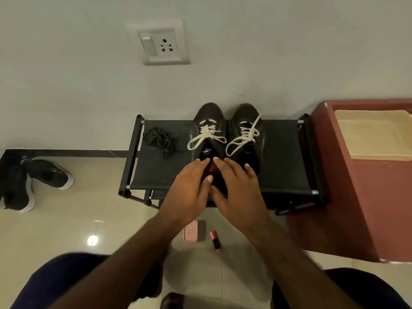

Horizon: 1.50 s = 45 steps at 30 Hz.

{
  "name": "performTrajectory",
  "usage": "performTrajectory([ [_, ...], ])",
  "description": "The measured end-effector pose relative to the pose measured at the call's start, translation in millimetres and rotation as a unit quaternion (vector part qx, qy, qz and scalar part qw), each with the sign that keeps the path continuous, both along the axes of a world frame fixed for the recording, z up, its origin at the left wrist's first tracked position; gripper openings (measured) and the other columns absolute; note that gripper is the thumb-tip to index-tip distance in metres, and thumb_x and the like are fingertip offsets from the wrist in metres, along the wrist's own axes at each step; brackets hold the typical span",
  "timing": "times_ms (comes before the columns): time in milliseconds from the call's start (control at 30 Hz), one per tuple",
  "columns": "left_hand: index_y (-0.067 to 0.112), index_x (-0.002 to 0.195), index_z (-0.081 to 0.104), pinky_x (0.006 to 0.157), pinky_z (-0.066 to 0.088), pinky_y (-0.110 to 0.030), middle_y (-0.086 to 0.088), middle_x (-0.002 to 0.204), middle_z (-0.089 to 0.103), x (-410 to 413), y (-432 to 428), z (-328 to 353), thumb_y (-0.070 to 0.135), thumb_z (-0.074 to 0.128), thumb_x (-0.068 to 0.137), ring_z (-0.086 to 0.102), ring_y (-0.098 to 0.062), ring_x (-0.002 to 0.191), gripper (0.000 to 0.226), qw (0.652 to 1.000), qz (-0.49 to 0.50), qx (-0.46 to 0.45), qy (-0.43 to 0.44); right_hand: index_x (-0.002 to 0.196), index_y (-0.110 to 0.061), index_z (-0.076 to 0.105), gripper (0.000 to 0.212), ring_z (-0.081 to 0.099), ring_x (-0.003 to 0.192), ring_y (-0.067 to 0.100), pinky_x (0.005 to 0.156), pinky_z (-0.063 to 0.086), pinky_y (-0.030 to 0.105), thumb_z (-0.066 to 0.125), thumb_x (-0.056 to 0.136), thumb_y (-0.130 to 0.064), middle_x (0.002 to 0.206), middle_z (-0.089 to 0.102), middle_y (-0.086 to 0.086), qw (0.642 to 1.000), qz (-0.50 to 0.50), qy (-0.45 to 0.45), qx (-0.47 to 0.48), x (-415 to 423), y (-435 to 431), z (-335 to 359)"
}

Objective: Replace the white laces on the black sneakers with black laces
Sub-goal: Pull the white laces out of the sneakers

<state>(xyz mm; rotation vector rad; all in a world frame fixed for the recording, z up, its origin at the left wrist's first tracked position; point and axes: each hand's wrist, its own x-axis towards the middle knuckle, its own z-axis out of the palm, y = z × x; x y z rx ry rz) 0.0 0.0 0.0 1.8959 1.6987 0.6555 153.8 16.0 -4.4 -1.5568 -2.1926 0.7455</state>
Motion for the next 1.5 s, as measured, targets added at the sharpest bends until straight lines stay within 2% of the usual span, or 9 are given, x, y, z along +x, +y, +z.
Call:
performTrajectory([
  [167, 0.008, 0.129, 0.06, 0.114, 0.029, -0.023, -0.006, 0.134, 0.058, -6, 2, -14, 0.024, 0.039, 0.1, 0.044, -0.016, 0.133, 0.04, 0.999, -0.032, 0.006, 0.0, 0.139, -0.027, 0.057, 0.046, 0.055, 0.127, 0.025, 0.108, 0.034, 0.049, 0.061, 0.094, -0.032, 0.143, 0.055, 0.006, 0.997, 0.018, -0.061, 0.039, -12, 5, -4],
  [300, 0.004, 0.118, 0.067, 0.107, 0.027, -0.009, -0.007, 0.119, 0.067, -4, 7, -12, 0.015, 0.05, 0.094, 0.05, -0.014, 0.121, 0.032, 0.999, -0.011, 0.027, -0.02, 0.147, -0.026, 0.048, 0.05, 0.042, 0.138, 0.022, 0.112, 0.027, 0.044, 0.056, 0.099, -0.031, 0.154, 0.042, 0.001, 0.996, 0.007, -0.085, 0.007, -15, 11, 1],
  [400, 0.009, 0.112, 0.069, 0.096, 0.031, -0.002, 0.003, 0.109, 0.066, -4, 11, -12, 0.016, 0.056, 0.093, 0.055, -0.011, 0.11, 0.024, 0.998, 0.01, 0.016, -0.053, 0.145, -0.021, 0.052, 0.055, 0.049, 0.134, 0.023, 0.109, 0.034, 0.045, 0.066, 0.092, -0.026, 0.151, 0.047, 0.005, 0.996, 0.003, -0.091, 0.019, -15, 4, -6],
  [533, 0.023, 0.103, 0.055, 0.078, 0.042, -0.014, 0.01, 0.1, 0.054, -3, 14, -9, 0.016, 0.064, 0.09, 0.054, -0.008, 0.095, 0.017, 0.986, 0.107, 0.006, -0.125, 0.143, -0.018, 0.053, 0.059, 0.051, 0.132, 0.023, 0.107, 0.036, 0.044, 0.07, 0.088, -0.029, 0.149, 0.05, 0.006, 0.993, 0.001, -0.111, 0.041, -13, 1, -10],
  [700, 0.018, 0.11, 0.054, 0.082, 0.044, -0.016, 0.007, 0.11, 0.047, -8, 16, -9, 0.015, 0.064, 0.09, 0.05, -0.006, 0.1, 0.022, 0.977, 0.152, 0.012, -0.146, 0.14, -0.022, 0.057, 0.058, 0.05, 0.131, 0.016, 0.106, 0.029, 0.034, 0.055, 0.087, -0.045, 0.145, 0.053, -0.002, 0.998, -0.022, -0.047, 0.036, -16, 5, -4],
  [833, 0.017, 0.115, 0.057, 0.084, 0.05, -0.02, 0.005, 0.115, 0.052, -10, 18, -4, 0.017, 0.063, 0.092, 0.055, -0.005, 0.104, 0.024, 0.976, 0.153, 0.0, -0.155, 0.137, -0.019, 0.058, 0.045, 0.057, 0.118, 0.011, 0.098, 0.05, 0.031, 0.063, 0.094, -0.033, 0.135, 0.058, -0.003, 0.992, -0.088, 0.087, 0.035, -15, 17, 4],
  [1000, 0.017, 0.11, 0.061, 0.083, 0.053, -0.025, 0.004, 0.11, 0.06, -5, 24, 0, 0.015, 0.064, 0.092, 0.06, -0.006, 0.099, 0.019, 0.972, 0.163, 0.032, -0.167, 0.132, -0.016, 0.061, 0.038, 0.055, 0.111, 0.001, 0.091, 0.047, 0.014, 0.065, 0.095, -0.023, 0.126, 0.06, -0.005, 0.98, -0.129, 0.145, 0.052, -24, 32, 9],
  [1300, 0.025, 0.097, 0.061, 0.072, 0.048, -0.011, 0.004, 0.096, 0.064, 2, 34, -1, 0.012, 0.064, 0.091, 0.059, -0.001, 0.084, 0.014, 0.954, 0.217, 0.018, -0.205, 0.131, -0.016, 0.061, 0.038, 0.054, 0.113, 0.001, 0.096, 0.047, 0.018, 0.066, 0.094, -0.021, 0.123, 0.058, -0.009, 0.978, -0.134, 0.151, 0.048, -22, 36, 4],
  [1500, 0.017, 0.102, 0.064, 0.077, 0.054, -0.031, 0.006, 0.097, 0.063, 6, 28, -7, 0.018, 0.063, 0.089, 0.061, -0.008, 0.089, 0.013, 0.979, 0.122, 0.085, -0.136, 0.125, -0.019, 0.063, 0.035, 0.053, 0.114, 0.014, 0.097, 0.049, 0.043, 0.067, 0.09, -0.021, 0.121, 0.062, -0.004, 0.975, -0.173, 0.12, 0.075, -10, 39, 8],
])
